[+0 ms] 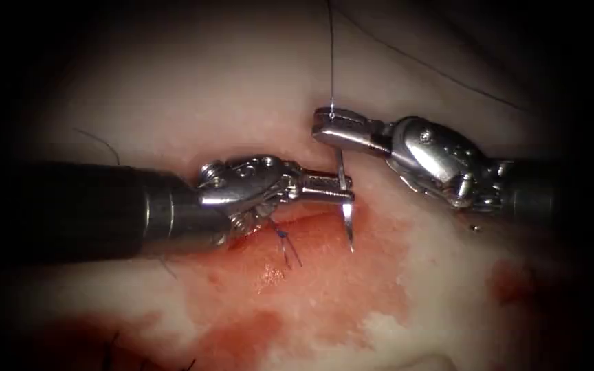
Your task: Wound Closure
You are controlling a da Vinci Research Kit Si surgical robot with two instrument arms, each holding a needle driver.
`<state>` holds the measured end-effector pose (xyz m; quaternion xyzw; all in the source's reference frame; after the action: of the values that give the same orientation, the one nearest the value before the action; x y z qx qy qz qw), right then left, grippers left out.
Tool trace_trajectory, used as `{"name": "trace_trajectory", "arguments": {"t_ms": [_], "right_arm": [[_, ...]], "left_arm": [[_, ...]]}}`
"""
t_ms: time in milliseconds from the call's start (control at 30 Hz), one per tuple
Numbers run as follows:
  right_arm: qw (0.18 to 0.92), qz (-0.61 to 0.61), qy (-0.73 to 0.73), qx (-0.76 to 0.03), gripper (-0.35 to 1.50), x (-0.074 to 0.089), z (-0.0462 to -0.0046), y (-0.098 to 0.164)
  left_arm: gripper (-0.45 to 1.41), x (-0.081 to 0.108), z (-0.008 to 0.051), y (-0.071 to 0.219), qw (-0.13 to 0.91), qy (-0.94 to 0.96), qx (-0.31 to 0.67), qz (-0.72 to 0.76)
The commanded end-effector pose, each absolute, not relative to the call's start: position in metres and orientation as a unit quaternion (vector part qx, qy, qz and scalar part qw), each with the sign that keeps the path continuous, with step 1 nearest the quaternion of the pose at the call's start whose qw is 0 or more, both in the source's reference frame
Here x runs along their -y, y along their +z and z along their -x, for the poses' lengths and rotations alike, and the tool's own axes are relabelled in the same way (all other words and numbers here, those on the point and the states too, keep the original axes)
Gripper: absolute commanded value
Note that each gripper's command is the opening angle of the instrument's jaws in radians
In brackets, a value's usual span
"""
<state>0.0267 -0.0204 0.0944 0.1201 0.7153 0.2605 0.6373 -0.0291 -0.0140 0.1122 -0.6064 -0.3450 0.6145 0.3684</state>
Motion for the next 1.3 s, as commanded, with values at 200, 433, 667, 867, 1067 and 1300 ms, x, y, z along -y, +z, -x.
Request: {"name": "trace_trajectory", "arguments": {"t_ms": [200, 433, 667, 867, 1067, 1300], "right_arm": [[0.617, -0.171, 0.297, -0.708, 0.66, 0.0197, -0.0275, 0.0937], [0.662, -0.225, 0.281, -0.658, 1.33, 0.02, -0.0269, 0.0932], [0.712, -0.215, 0.241, -0.623, 1.28, 0.0206, -0.0271, 0.0927], [0.734, -0.18, 0.192, -0.626, 1.2, 0.0211, -0.0281, 0.0916], [0.764, -0.128, 0.108, -0.623, 1.04, 0.0216, -0.0285, 0.0889], [0.793, -0.087, 0.056, -0.6, 1.01, 0.0218, -0.0294, 0.0891]], "left_arm": [[-0.45, 0.014, 0.0293, 0.1127, 0.367, 0.613, 0.349, 0.606], [-0.45, 0.0137, 0.0288, 0.1128, 0.367, 0.617, 0.35, 0.601], [-0.45, 0.0139, 0.0289, 0.1129, 0.365, 0.623, 0.352, 0.595], [-0.45, 0.0142, 0.0292, 0.1128, 0.361, 0.627, 0.355, 0.592], [-0.45, 0.0142, 0.0291, 0.1128, 0.361, 0.627, 0.359, 0.59], [-0.45, 0.0143, 0.0291, 0.1129, 0.358, 0.63, 0.361, 0.587]]}}
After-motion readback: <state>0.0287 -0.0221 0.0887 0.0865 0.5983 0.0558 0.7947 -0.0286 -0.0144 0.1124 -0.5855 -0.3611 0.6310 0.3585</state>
